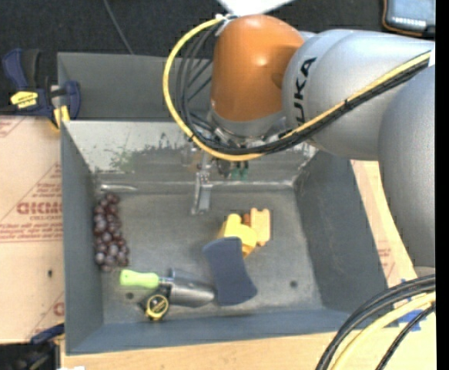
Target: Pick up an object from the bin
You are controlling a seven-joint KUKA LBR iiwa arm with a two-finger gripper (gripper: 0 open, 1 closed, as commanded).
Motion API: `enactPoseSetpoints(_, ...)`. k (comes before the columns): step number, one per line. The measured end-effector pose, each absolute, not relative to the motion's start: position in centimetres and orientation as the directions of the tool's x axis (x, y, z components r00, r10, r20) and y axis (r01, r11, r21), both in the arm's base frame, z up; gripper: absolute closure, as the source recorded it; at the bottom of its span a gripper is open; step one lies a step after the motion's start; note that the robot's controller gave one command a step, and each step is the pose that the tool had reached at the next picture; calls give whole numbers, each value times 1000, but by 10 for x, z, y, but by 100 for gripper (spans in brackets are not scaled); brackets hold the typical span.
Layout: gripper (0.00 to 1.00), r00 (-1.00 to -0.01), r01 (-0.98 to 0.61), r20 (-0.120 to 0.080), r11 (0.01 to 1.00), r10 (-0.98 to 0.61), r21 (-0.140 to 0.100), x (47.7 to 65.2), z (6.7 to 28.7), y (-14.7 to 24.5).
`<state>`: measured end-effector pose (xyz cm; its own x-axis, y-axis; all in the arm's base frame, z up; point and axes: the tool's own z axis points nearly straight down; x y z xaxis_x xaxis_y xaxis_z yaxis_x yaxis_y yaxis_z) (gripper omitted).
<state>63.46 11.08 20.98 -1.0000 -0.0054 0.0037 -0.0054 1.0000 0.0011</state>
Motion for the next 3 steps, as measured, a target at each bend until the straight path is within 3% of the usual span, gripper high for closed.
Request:
enactPoseSetpoints(1, 0, -1000, -4, -4, 1000, -4, 2, 636, 215, 110)
enactPoseSetpoints(2, 0, -999, -42, -5, 999, -42, 1, 577, 150, 127)
enactPoseSetpoints(3, 0, -998, -56, 0, 998, -56, 0, 554, 141, 107)
